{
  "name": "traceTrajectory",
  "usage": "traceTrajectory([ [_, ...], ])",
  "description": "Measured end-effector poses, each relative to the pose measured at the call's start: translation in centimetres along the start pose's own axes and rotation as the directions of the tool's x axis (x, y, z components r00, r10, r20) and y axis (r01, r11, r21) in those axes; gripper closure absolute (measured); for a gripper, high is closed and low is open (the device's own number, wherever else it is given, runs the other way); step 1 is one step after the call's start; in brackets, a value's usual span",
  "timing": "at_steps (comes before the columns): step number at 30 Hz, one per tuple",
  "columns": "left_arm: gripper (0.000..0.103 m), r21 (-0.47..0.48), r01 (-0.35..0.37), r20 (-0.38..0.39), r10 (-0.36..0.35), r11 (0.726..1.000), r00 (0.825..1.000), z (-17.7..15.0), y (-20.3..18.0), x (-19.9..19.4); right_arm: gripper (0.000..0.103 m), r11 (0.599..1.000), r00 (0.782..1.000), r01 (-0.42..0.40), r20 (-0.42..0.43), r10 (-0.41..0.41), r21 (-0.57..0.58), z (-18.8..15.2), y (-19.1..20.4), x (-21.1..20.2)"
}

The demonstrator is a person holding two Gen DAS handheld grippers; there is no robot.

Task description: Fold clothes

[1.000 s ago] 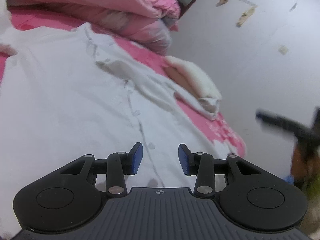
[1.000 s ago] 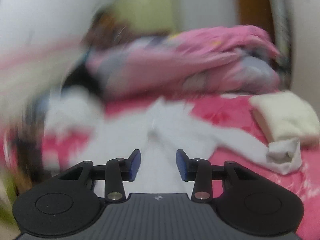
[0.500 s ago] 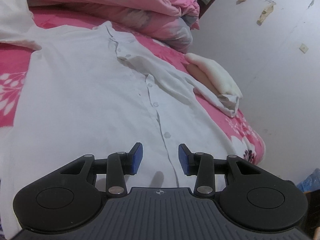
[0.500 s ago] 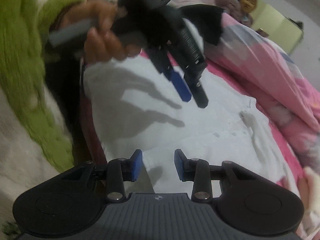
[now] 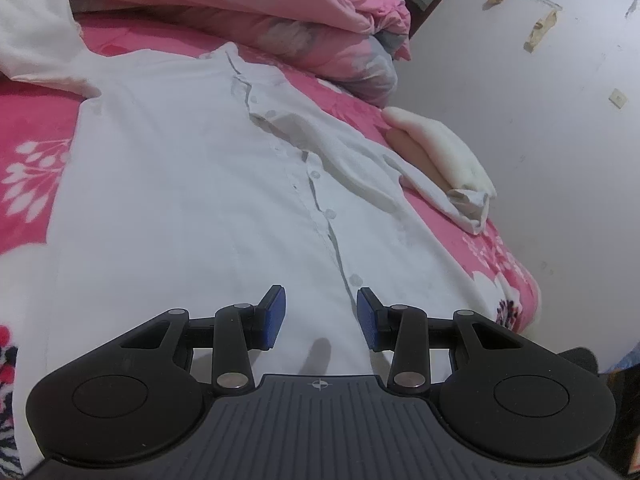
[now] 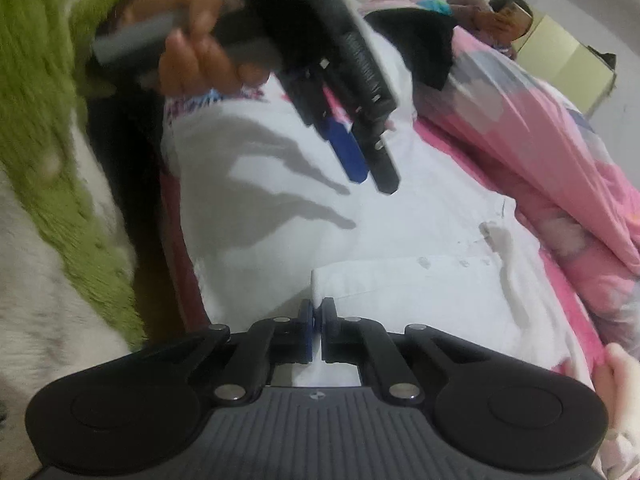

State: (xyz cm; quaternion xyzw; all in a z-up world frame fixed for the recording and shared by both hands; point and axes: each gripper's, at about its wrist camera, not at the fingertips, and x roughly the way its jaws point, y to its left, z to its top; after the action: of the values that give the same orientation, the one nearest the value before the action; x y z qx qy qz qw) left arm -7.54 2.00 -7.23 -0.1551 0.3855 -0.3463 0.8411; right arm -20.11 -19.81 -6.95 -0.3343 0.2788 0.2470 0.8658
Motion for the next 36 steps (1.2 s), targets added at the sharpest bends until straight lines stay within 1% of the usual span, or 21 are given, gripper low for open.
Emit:
traceTrajectory([
  [4, 0.064, 0.005, 0.009, -0.008, -0.009, 1.0, 1.0, 0.0, -0.1, 0.4, 0.1, 0.999, 0.999, -0.032, -0.01, 0.032, 0.005, -0.4, -0.4, -0.7],
  [10, 0.064, 0.025, 0.02, -0.017, -0.02, 0.999, 1.0, -0.1, -0.4, 0.6, 0.1, 0.995, 0.995, -0.104, -0.01, 0.104, 0.002, -1.2, 0.6, -1.4],
  [13, 0.064, 0.035, 0.026, -0.021, -0.025, 0.999, 0.999, -0.3, -0.6, 0.7, 0.099, 0.988, 0.989, -0.147, -0.005, 0.147, 0.043, -1.5, 0.5, -1.9],
  [15, 0.064, 0.044, 0.03, -0.026, -0.029, 0.999, 0.999, -0.3, -0.8, 0.8, 0.096, 0.981, 0.984, -0.177, -0.01, 0.178, 0.082, -1.6, 0.2, -2.0],
  [18, 0.064, 0.078, 0.038, -0.028, -0.036, 0.996, 0.999, -0.4, -1.3, 0.9, 0.083, 0.974, 0.984, -0.169, -0.028, 0.175, 0.152, -1.9, -0.5, -2.8],
  [19, 0.064, 0.093, 0.043, -0.028, -0.04, 0.995, 0.999, -0.4, -1.5, 0.8, 0.082, 0.966, 0.985, -0.162, -0.019, 0.169, 0.2, -2.1, -1.1, -3.5],
  [20, 0.064, 0.109, 0.047, -0.03, -0.044, 0.993, 0.999, -0.5, -1.7, 0.8, 0.082, 0.952, 0.986, -0.163, 0.002, 0.168, 0.26, -2.4, -1.9, -4.3],
  [23, 0.064, 0.156, 0.064, -0.04, -0.059, 0.986, 0.997, -0.8, -2.5, 1.0, 0.082, 0.881, 0.984, -0.176, 0.072, 0.16, 0.438, -3.5, -4.2, -6.8],
  [24, 0.064, 0.171, 0.069, -0.044, -0.063, 0.983, 0.997, -0.9, -2.7, 1.1, 0.082, 0.856, 0.986, -0.169, 0.094, 0.141, 0.489, -4.0, -4.9, -7.8],
  [26, 0.064, 0.199, 0.077, -0.049, -0.069, 0.977, 0.996, -1.1, -3.2, 1.3, 0.081, 0.803, 0.99, -0.129, 0.117, 0.075, 0.582, -5.2, -6.5, -9.4],
  [29, 0.064, 0.239, 0.075, -0.06, -0.063, 0.968, 0.996, -1.6, -3.8, 1.9, 0.081, 0.727, 0.995, -0.005, 0.075, -0.064, 0.686, -6.8, -8.8, -10.3],
  [31, 0.064, 0.256, 0.065, -0.063, -0.05, 0.965, 0.997, -1.8, -4.0, 2.3, 0.081, 0.678, 0.988, 0.084, 0.028, -0.153, 0.73, -7.6, -10.5, -10.2],
  [34, 0.064, 0.276, 0.045, -0.059, -0.03, 0.96, 0.998, -2.1, -4.3, 2.9, 0.08, 0.62, 0.971, 0.174, -0.03, -0.235, 0.765, -7.4, -13.3, -8.4],
  [36, 0.064, 0.283, 0.035, -0.057, -0.019, 0.958, 0.998, -2.2, -4.3, 3.2, 0.08, 0.58, 0.962, 0.202, -0.05, -0.268, 0.789, -7.0, -15.3, -7.0],
])
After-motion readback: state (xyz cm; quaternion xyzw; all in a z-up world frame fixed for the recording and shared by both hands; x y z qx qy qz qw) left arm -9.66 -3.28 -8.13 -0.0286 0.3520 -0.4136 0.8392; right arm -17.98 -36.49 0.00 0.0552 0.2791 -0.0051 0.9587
